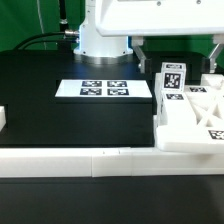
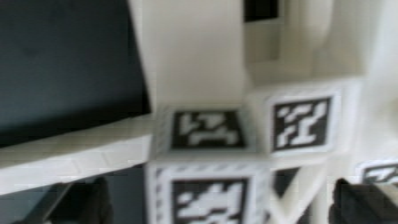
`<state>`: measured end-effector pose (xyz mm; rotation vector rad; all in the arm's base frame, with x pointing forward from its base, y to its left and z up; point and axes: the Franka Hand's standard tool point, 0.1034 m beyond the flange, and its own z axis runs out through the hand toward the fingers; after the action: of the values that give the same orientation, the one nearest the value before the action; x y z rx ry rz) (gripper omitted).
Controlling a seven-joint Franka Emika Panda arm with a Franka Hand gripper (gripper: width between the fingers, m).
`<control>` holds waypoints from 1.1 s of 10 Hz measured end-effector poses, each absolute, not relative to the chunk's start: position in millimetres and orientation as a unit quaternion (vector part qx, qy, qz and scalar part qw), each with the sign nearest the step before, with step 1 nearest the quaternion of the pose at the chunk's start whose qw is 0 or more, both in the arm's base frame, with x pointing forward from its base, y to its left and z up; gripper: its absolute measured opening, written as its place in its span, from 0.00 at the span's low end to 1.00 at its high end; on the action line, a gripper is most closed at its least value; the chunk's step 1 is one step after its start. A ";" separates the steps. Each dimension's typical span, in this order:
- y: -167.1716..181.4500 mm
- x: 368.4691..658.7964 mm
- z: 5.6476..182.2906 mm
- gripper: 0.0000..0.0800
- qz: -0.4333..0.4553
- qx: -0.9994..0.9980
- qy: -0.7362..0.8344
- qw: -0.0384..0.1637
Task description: Assemble chair
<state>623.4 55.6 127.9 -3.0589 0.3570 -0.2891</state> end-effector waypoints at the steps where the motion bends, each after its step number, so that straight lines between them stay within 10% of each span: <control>1: 60.4 616.7 134.5 0.81 -0.094 -0.989 0.114 0.028; 7: 62.1 609.5 134.1 0.81 -0.089 -0.989 0.113 0.030; 11: 97.0 545.5 120.8 0.81 -0.056 -0.984 0.159 0.060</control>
Offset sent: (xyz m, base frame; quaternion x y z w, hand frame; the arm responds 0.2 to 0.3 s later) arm 0.0000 0.0000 0.0000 0.0000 0.0000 0.0000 1.0000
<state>545.5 97.0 120.8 -2.9780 0.4806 -0.1681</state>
